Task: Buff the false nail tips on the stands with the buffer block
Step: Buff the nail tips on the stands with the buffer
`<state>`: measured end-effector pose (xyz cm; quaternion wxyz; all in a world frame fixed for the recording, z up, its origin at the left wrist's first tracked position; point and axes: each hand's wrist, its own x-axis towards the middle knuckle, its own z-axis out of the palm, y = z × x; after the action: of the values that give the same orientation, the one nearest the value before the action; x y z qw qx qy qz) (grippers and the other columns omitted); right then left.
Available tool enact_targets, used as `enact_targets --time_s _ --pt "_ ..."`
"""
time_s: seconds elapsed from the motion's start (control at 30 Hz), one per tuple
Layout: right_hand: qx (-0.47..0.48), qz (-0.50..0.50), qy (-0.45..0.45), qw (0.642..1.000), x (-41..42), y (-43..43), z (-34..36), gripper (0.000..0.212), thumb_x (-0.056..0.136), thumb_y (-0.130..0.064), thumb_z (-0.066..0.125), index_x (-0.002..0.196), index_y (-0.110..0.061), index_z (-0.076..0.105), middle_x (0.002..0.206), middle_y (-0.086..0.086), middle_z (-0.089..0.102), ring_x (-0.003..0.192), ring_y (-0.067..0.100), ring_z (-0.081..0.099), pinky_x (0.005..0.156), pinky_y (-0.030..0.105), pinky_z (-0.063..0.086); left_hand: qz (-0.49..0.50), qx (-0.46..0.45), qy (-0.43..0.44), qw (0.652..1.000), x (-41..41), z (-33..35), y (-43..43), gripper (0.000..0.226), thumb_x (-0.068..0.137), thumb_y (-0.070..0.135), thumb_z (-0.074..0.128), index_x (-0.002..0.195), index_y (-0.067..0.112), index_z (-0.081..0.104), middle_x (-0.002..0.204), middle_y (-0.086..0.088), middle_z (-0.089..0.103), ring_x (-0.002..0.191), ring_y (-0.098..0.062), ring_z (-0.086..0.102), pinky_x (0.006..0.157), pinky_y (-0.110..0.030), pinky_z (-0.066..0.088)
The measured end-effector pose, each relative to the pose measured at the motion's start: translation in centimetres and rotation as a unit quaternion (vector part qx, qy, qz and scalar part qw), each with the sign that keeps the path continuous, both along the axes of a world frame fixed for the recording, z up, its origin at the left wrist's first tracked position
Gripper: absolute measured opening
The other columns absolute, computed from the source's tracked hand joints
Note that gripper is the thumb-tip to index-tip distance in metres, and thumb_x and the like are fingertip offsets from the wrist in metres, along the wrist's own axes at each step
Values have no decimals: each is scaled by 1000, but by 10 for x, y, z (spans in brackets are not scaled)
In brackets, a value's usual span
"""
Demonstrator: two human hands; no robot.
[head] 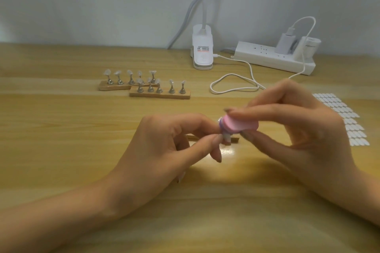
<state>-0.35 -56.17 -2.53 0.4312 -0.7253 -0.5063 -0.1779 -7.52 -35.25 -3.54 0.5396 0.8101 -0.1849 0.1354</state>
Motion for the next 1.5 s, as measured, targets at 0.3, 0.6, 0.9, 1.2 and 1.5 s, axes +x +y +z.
enact_targets --time_s 0.3,0.6,0.9,1.2,1.5 --pt "-9 2 -13 1000 2 -1 2 24 89 -16 70 113 -18 67 98 6 60 87 18 66 77 30 54 0 11 -10 1000 1 0 0 11 91 25 67 83 28 73 66 23 68 33 1 43 43 -11 35" --pt "-7 3 -18 1000 0 -1 0 24 88 -16 71 112 -19 68 98 4 59 86 19 66 77 31 54 -8 -9 16 1000 1 -1 1 13 90 32 65 88 25 76 75 9 75 33 -2 45 43 -13 35" --pt "-7 10 -27 1000 2 -2 0 25 87 -15 72 111 -18 68 97 5 60 86 16 66 78 27 53 -18 -5 21 1000 2 -2 1 12 95 24 64 90 24 75 76 8 75 32 -1 45 40 -17 39" --pt "7 -4 -2 1000 2 -1 1 23 87 -18 72 109 -21 68 94 5 61 87 21 67 76 38 55 -30 -32 44 998 3 -2 2 14 96 26 64 89 23 75 77 5 75 32 -2 44 41 -15 38" --pt "7 17 7 1000 -1 1 3 23 89 -20 70 112 -25 65 96 0 60 92 19 67 81 35 54 -71 -61 75 993 3 0 1 15 94 27 59 91 20 73 82 0 76 32 -6 46 41 -14 38"
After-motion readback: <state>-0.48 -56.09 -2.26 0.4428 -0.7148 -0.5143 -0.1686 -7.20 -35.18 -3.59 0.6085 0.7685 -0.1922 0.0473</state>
